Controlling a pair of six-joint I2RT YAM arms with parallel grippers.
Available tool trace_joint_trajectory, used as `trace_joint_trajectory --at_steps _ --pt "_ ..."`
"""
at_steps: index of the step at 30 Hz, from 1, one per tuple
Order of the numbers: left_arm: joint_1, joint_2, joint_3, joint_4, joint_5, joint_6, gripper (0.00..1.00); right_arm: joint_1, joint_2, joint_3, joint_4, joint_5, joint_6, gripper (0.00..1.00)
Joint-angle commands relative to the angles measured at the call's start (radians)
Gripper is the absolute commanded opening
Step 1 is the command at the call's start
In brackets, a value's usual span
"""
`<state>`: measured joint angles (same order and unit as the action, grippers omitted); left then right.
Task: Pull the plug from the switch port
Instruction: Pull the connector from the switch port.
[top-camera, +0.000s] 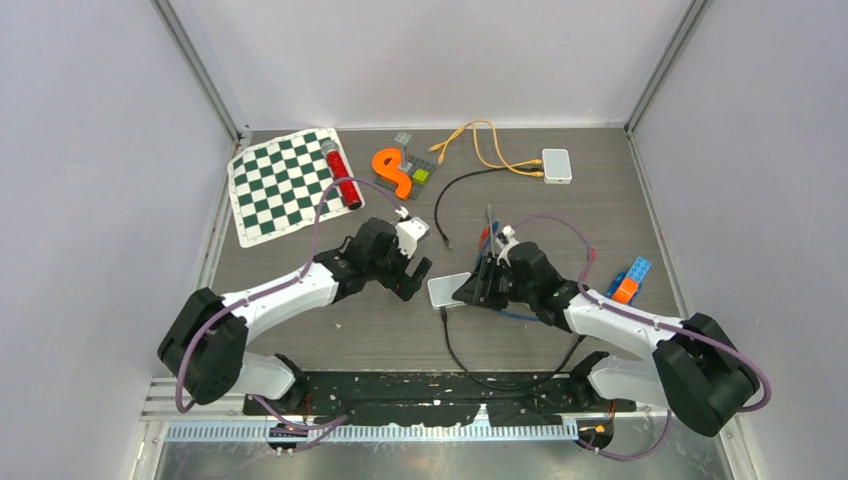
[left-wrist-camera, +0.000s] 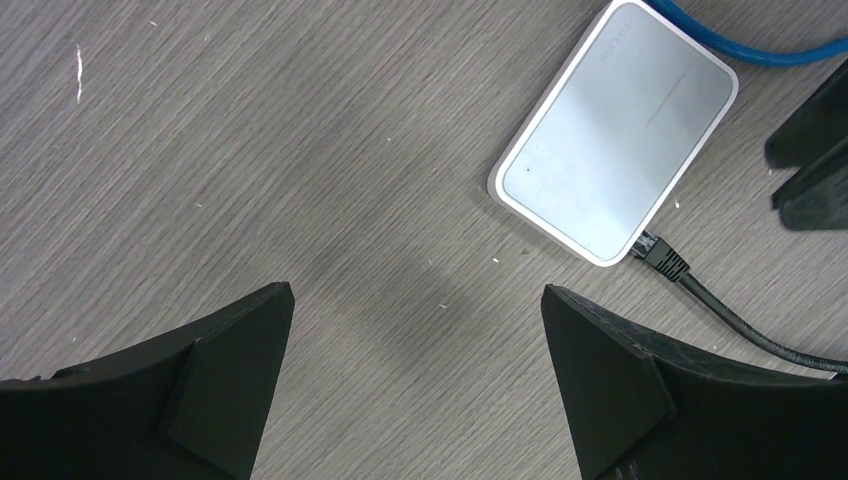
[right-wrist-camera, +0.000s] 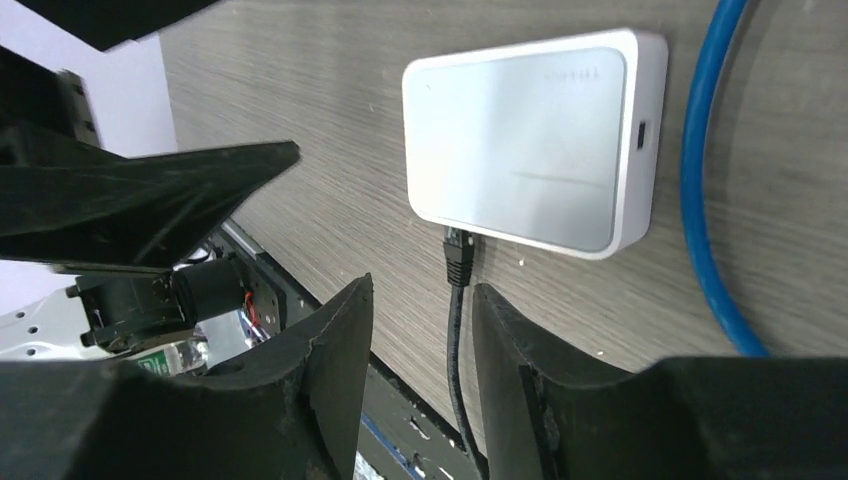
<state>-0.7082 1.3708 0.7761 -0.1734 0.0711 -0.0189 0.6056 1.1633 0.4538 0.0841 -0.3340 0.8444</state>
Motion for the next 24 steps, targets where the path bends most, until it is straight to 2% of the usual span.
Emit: trace_joint_trajectory --at_steps 1,8,17,21,23,24 --pt "0.005 -0.037 0.03 0.016 -0.027 0.012 1.0 0.069 0.047 -0.045 0.175 0.04 0.146 0.48" --pt "0.005 -0.055 0.02 0.017 -0.04 0.009 0.99 0.129 0.193 0.011 0.183 0.025 0.131 0.46" --pt "0.004 -0.056 0.015 0.008 -0.026 0.016 0.99 0.141 0.299 0.035 0.199 0.057 0.142 0.44" --pt "0.005 -0.045 0.025 -0.003 0.002 0.046 1.0 0.141 0.334 0.062 0.174 0.069 0.135 0.41" --pt "0.004 -0.036 0.035 -0.012 0.037 0.065 0.99 0.141 0.341 0.081 0.139 0.081 0.116 0.37" --pt "0.004 -0.032 0.04 -0.019 0.055 0.074 1.0 0.141 0.342 0.084 0.119 0.087 0.109 0.3"
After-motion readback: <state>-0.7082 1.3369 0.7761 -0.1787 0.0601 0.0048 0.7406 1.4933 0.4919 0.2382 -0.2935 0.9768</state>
